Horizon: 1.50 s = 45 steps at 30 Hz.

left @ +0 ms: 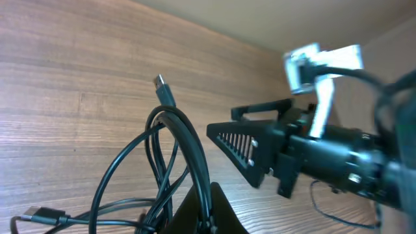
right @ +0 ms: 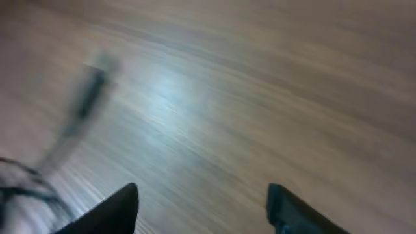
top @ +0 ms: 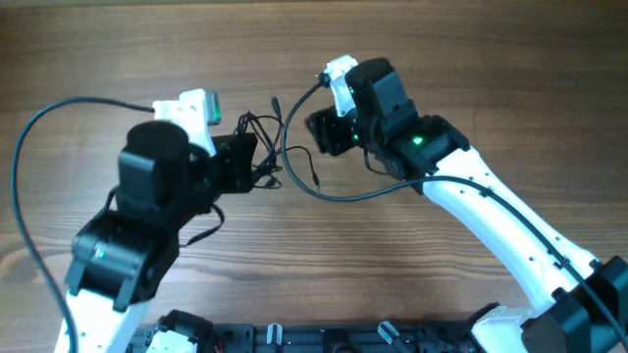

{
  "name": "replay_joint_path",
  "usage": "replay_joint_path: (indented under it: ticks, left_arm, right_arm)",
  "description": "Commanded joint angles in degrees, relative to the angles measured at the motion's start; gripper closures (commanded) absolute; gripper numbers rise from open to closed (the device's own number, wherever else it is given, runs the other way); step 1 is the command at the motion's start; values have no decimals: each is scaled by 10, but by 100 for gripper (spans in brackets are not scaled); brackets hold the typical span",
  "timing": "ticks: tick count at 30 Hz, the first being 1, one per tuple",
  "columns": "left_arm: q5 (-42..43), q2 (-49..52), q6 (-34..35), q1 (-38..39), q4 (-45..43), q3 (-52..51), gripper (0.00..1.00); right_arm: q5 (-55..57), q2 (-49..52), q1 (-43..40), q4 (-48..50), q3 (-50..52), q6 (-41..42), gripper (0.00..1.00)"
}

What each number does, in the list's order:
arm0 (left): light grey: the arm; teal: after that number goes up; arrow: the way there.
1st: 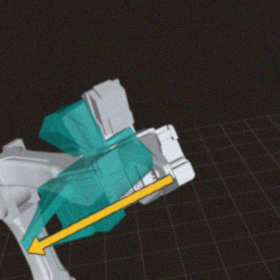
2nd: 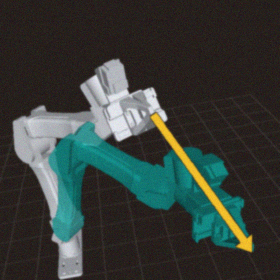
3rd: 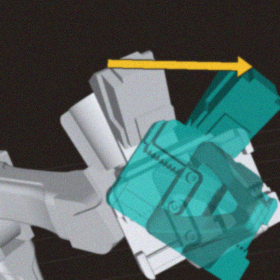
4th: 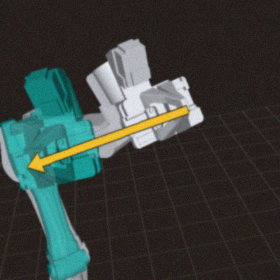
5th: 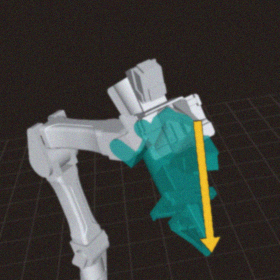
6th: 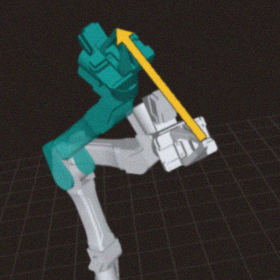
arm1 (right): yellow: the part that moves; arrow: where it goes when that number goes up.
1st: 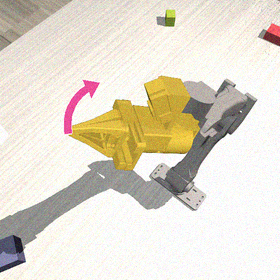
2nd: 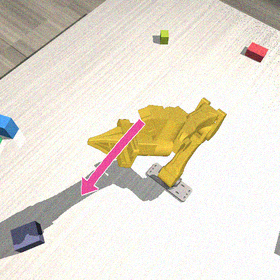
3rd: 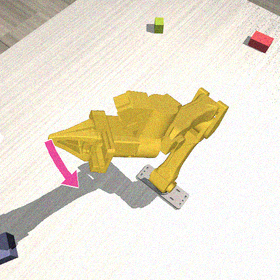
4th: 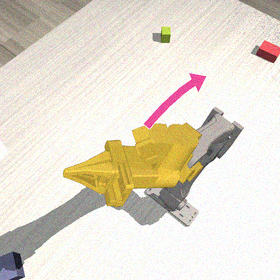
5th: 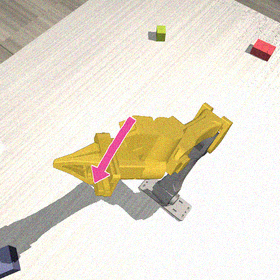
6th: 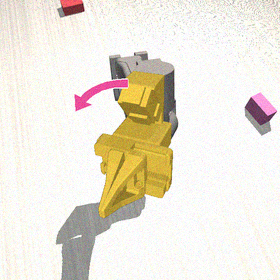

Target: Untangle cables

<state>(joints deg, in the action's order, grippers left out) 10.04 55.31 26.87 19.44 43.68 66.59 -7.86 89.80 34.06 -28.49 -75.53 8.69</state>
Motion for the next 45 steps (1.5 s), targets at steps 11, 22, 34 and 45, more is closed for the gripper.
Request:
replay_joint_path:
  ticks: [11,22,34,45]
  left_arm:
    - [51,59,-11,-1,-53,4,96]
    - [84,30,-10,-1,-51,4,96]
    - [-215,9,51,-1,90,4,96]
    - [-239,-59,69,-26,117,4,96]
  right_arm:
    - [-135,8,5,45,-6,-25,31]
    - [-29,46,21,56,-6,25,96]
    - [280,46,-61,-170,-6,199,96]
    - [-155,46,-116,-116,-6,-21,96]
